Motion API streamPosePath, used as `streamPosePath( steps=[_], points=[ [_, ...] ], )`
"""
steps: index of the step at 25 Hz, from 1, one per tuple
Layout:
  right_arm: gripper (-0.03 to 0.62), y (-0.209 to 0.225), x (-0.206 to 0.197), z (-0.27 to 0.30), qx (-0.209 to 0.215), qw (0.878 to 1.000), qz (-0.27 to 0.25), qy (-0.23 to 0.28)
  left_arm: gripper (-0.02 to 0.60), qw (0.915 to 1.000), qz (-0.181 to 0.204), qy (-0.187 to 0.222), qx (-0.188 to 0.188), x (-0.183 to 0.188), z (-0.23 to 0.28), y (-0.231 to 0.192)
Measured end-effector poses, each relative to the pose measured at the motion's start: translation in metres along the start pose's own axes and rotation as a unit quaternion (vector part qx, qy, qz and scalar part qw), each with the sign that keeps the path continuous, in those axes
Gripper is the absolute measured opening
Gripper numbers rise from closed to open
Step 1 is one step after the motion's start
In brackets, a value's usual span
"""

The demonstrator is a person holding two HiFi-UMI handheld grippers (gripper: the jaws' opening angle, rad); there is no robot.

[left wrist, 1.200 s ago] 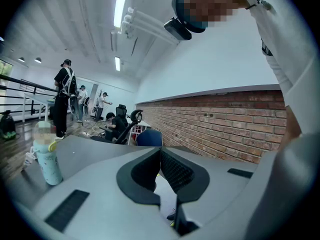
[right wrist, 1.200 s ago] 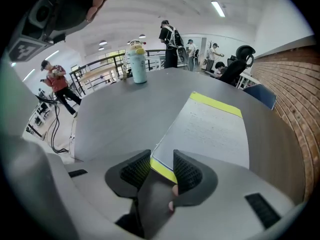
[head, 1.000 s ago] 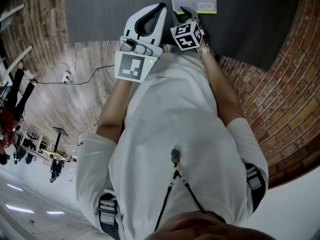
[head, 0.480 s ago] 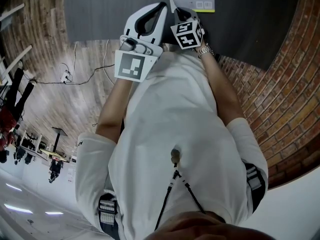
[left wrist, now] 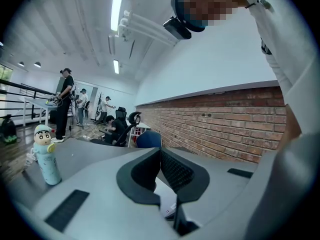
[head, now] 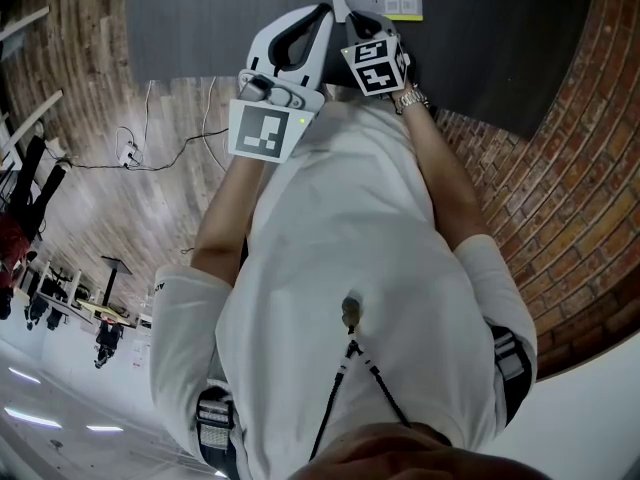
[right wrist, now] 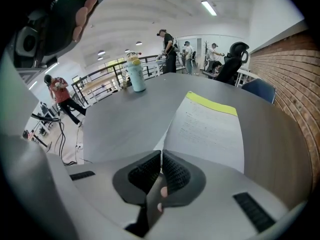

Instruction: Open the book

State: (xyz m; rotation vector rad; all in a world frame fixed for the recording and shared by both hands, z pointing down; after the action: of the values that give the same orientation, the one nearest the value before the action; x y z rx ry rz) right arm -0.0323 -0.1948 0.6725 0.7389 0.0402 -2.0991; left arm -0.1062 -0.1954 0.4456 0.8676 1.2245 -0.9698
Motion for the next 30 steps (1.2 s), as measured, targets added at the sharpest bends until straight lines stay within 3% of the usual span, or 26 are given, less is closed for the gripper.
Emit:
streamPosePath(
  steps=[17,30],
  points=[
    [0.04,0.017,0.0,-0.039,0.036,0.997,0.048,0.04,0.022,0.9996,0.018,0.018,0.011,0.013,-0.01,0.045],
    [0.04,0.039,0.004,-0.066,0.022,0.995,0.068,0.062,0.023,0.9995,0.021,0.024,0.001,0.022,-0.009,0.069]
  ],
)
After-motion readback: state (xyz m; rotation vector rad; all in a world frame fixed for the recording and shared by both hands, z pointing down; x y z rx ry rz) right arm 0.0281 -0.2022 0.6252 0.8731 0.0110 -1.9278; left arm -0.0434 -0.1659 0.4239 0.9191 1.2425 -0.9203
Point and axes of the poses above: the fingertips, and each gripper's own axes: z forward along the fingers, y to its right, x out of its top, the point moved 3 cm from there along -z, backward along the fingers, and after that the axes turned 15 degrees about z, right-handed, at the moved point
